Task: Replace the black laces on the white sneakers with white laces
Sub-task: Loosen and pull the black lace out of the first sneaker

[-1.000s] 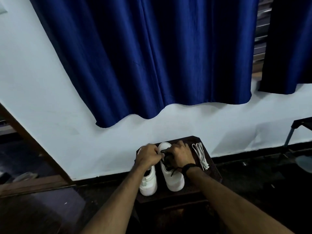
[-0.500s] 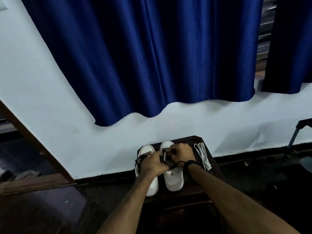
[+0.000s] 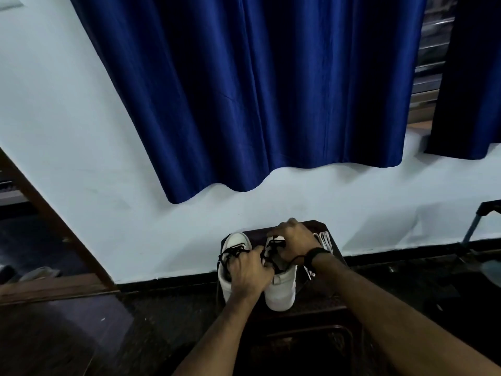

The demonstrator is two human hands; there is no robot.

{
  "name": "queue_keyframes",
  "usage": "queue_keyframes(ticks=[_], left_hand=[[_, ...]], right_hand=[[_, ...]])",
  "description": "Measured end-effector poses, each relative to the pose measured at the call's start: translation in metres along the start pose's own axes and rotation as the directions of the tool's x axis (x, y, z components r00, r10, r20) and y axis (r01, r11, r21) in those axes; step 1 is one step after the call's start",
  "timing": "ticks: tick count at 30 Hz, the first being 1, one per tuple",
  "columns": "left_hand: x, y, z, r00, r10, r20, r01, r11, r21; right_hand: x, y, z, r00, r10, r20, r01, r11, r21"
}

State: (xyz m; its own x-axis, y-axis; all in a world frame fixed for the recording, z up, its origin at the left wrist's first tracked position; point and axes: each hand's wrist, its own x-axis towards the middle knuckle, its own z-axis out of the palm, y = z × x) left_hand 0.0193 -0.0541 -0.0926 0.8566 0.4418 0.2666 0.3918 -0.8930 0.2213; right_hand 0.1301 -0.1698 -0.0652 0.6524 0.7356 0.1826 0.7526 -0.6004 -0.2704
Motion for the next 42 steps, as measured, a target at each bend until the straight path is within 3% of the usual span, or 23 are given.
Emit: queue_keyframes(ticks=[2,4,7,9,12,14,16,19,20,22,25,28,30,32,34,36,37,39,42], left_hand=[[0.0,-0.001,0.004,1.0,-0.003,-0.022,0.003,1.0,0.012],[-0.001,0.0,0.007,0.999,-0.007,-0.045,0.008,1.0,0.018],[-0.002,0.002,0.01,0.997,-0.041,-0.068,0.043,0.998,0.035],[-0.002,0.004,0.01,0.996,-0.058,-0.068,0.061,0.997,0.042],[-0.005,0.005,0.008,0.996,-0.07,-0.06,0.072,0.997,0.03],[-0.006,0.005,0.007,0.994,-0.089,-0.071,0.09,0.996,0.012],[-0.006,0.006,0.006,0.993,-0.087,-0.078,0.088,0.996,0.017],[-0.007,0.006,0.005,0.994,-0.083,-0.069,0.085,0.996,0.024],[-0.008,0.006,0.005,0.994,-0.085,-0.068,0.087,0.996,0.026],[-0.009,0.006,0.006,0.993,-0.09,-0.075,0.091,0.996,0.015],[-0.008,0.008,0.005,0.989,-0.103,-0.106,0.103,0.995,-0.011],[-0.008,0.009,0.005,0.99,-0.111,-0.092,0.112,0.994,0.012],[-0.009,0.009,0.005,0.99,-0.116,-0.085,0.117,0.993,0.013],[-0.01,0.008,0.005,0.987,-0.119,-0.106,0.121,0.993,0.011],[-0.01,0.008,0.006,0.985,-0.117,-0.124,0.119,0.993,0.011],[-0.01,0.009,0.005,0.986,-0.113,-0.125,0.115,0.993,0.009],[-0.01,0.01,0.005,0.986,-0.115,-0.119,0.116,0.993,0.005],[-0.01,0.01,0.005,0.988,-0.125,-0.093,0.125,0.992,-0.004],[-0.012,0.008,0.008,0.988,-0.121,-0.091,0.123,0.992,0.013]], right_hand=[[0.001,-0.001,0.001,0.987,-0.152,-0.043,0.131,0.938,-0.321],[0.0,0.001,0.0,0.977,-0.162,-0.141,0.093,0.911,-0.403],[0.0,0.008,-0.004,0.949,0.057,-0.311,-0.162,0.932,-0.324],[-0.005,0.007,-0.006,0.885,0.257,-0.389,-0.358,0.909,-0.214],[-0.014,0.012,0.006,0.827,0.436,-0.355,-0.472,0.881,-0.019],[-0.017,0.014,0.012,0.872,0.367,-0.324,-0.327,0.929,0.172],[-0.018,0.008,0.011,0.939,0.188,-0.289,-0.132,0.97,0.204],[-0.012,-0.007,0.011,0.994,-0.094,-0.056,0.081,0.977,-0.199],[-0.01,-0.012,0.012,0.993,-0.112,-0.028,0.098,0.948,-0.302],[-0.008,-0.016,0.013,0.993,-0.094,-0.071,0.065,0.939,-0.339],[-0.009,-0.013,0.01,0.972,0.106,-0.21,-0.141,0.977,-0.16],[-0.016,-0.003,-0.005,0.799,0.467,-0.379,-0.426,0.884,0.192],[-0.019,0.007,-0.012,0.686,0.63,-0.363,-0.552,0.776,0.304],[-0.02,0.014,-0.01,0.664,0.69,-0.287,-0.634,0.723,0.273],[-0.021,0.015,-0.004,0.759,0.581,-0.292,-0.563,0.812,0.151],[-0.018,0.013,0.002,0.896,0.294,-0.332,-0.278,0.956,0.096],[-0.016,0.009,0.003,0.947,0.147,-0.285,-0.135,0.989,0.063],[-0.011,-0.003,0.006,0.993,-0.05,-0.108,0.038,0.993,-0.113],[-0.009,-0.016,0.013,0.997,-0.078,-0.028,0.062,0.925,-0.374]])
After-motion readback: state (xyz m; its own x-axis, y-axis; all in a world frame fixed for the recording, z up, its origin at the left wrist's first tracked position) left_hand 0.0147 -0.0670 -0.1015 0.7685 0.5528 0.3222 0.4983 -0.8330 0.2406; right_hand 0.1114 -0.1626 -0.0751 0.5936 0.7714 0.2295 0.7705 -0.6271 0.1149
